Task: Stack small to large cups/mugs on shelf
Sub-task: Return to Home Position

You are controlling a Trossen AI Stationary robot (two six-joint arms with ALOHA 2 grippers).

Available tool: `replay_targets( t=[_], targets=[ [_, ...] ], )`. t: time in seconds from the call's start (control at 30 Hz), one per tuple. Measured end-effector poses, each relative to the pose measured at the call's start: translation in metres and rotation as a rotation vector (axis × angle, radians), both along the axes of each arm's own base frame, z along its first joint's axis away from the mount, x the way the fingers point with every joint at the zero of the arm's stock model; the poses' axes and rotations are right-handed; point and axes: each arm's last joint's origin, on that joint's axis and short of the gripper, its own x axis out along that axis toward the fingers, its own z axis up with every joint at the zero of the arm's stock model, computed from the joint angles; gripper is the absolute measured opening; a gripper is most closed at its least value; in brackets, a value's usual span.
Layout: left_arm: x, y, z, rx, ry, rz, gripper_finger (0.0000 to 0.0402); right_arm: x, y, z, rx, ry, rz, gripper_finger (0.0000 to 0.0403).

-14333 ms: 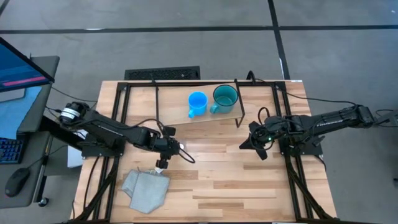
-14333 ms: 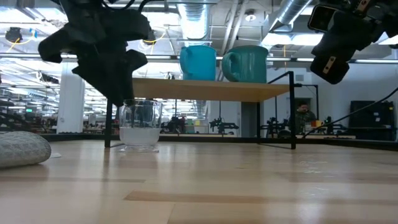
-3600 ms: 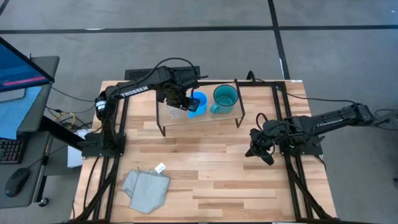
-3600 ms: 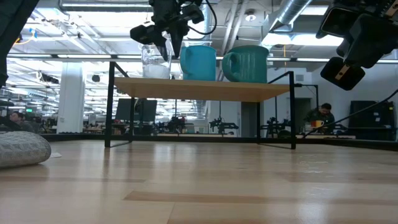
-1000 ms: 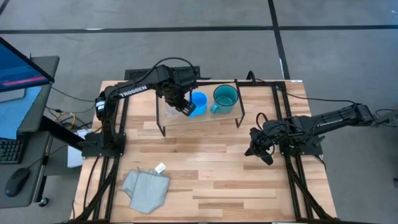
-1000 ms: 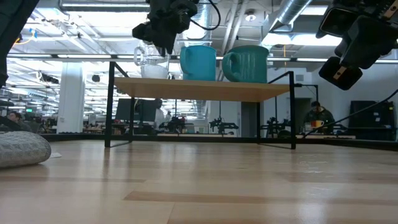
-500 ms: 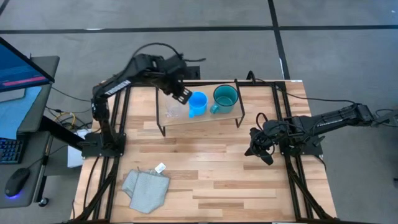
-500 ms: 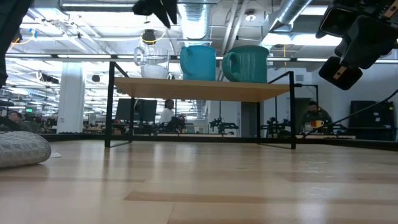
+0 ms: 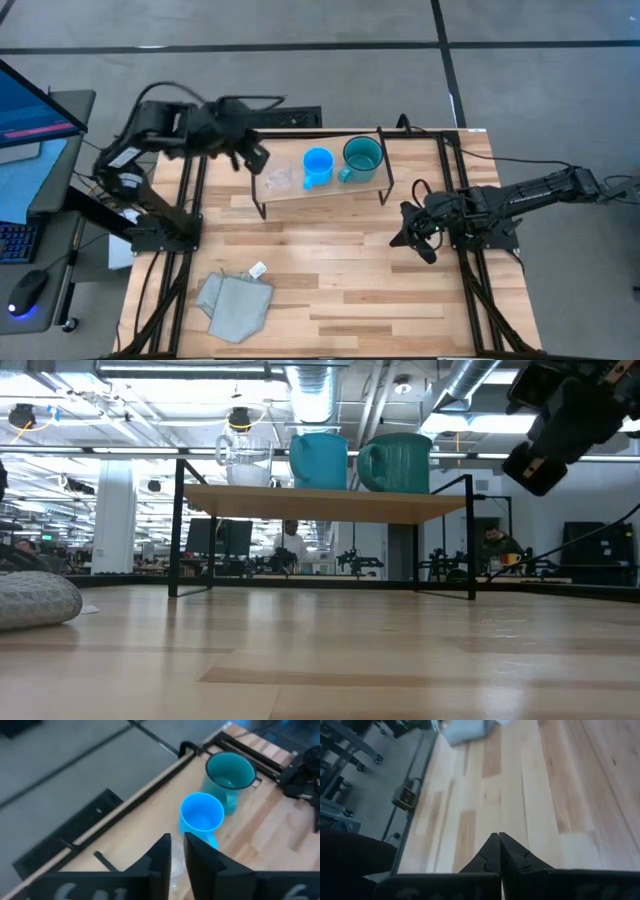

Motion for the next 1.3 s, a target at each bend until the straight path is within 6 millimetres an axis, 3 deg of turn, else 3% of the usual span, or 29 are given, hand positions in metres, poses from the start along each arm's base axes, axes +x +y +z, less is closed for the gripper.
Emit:
replay_targets(
  t=[0.23, 0.53, 0.83, 1.3],
  targets=[
    [-0.021, -0.033, -0.021, 0.108, -0.003, 0.037, 0.0003, 0.006, 0.001, 0.01, -0.014, -0.13, 0.005, 0.0012],
    [-0.046, -0.059, -0.084, 0.093, -0.203, -0.013, 0.0001, 0.007, 0.0, 0.013, -0.032, -0.173, -0.028, 0.0012],
    [-0.048, -0.064, -0.166, 0.059, -0.424, -0.221, 0.0001, 0.01, -0.002, 0.017, -0.063, -0.252, -0.042, 0.0012],
    [-0.075, -0.058, -0.268, 0.027, -0.699, -0.351, 0.0002, 0.006, -0.007, -0.012, -0.003, -0.437, -0.136, 0.0012]
  ],
)
